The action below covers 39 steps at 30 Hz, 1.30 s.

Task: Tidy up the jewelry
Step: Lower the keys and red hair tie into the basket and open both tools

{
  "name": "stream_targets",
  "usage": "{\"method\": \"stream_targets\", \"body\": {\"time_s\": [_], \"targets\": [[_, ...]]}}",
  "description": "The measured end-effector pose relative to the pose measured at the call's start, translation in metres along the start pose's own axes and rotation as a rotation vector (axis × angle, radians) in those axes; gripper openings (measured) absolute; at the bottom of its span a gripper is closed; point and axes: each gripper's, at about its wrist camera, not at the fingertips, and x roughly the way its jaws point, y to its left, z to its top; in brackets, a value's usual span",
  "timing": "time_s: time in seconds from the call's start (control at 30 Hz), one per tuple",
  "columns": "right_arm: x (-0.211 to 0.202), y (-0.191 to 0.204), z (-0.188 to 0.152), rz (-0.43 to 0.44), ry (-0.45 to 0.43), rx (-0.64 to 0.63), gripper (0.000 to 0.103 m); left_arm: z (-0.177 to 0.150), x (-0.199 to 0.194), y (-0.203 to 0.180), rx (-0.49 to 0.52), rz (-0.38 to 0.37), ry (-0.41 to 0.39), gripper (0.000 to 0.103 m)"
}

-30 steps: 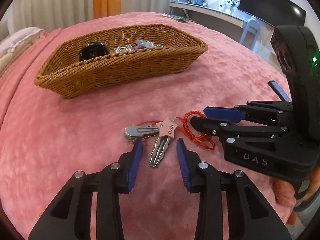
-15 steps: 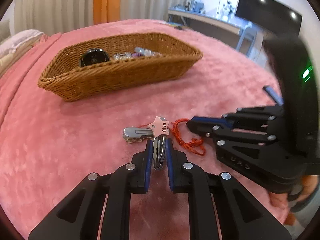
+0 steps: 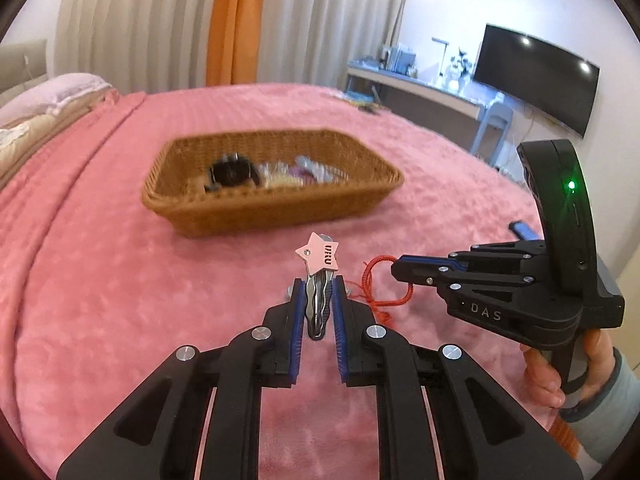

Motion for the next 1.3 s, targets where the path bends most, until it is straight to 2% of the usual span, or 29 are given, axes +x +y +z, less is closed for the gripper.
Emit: {"method": "stream_targets", "body": {"time_s": [0.27, 0.47, 0.73, 0.9, 1.0, 1.07, 1.2, 1.3], "targets": [[-0.043, 0.007, 0.035, -0.004, -0.112, -0.024, 0.003, 0.022, -0.022, 0.003, -0.007, 0.03, -0.085, 0.012], [-0.066, 0.004, 0.078, -0.023, -0.202, -0.027, 0.003, 0.047, -0.027, 0.009, 0.001, 0.043, -0.132, 0.012], [-0.056, -0.008, 0.135, -0.045, -0.261, 0.008, 0.003, 0.108, -0.012, 0.016, 0.002, 0.037, -0.213, 0.012], [-0.017, -0.019, 0.158, -0.058, -0.219, 0.013, 0.003, 0.126, 0.026, 0.028, -0.035, 0.032, -0.182, 0.012], [0.011, -0.028, 0.165, -0.067, -0.17, 0.025, 0.003, 0.125, 0.061, 0.036, -0.046, 0.044, -0.119, 0.01], [0.03, -0.037, 0.167, -0.068, -0.138, 0.04, 0.003, 0.123, 0.08, 0.042, -0.061, 0.046, -0.083, 0.004], [0.064, -0.053, 0.165, -0.067, -0.067, 0.083, 0.003, 0.119, 0.107, 0.052, -0.101, 0.021, -0.043, 0.003], [0.081, -0.06, 0.16, -0.076, -0.028, 0.099, 0.003, 0.115, 0.121, 0.055, -0.097, 0.034, -0.012, 0.003]]}}
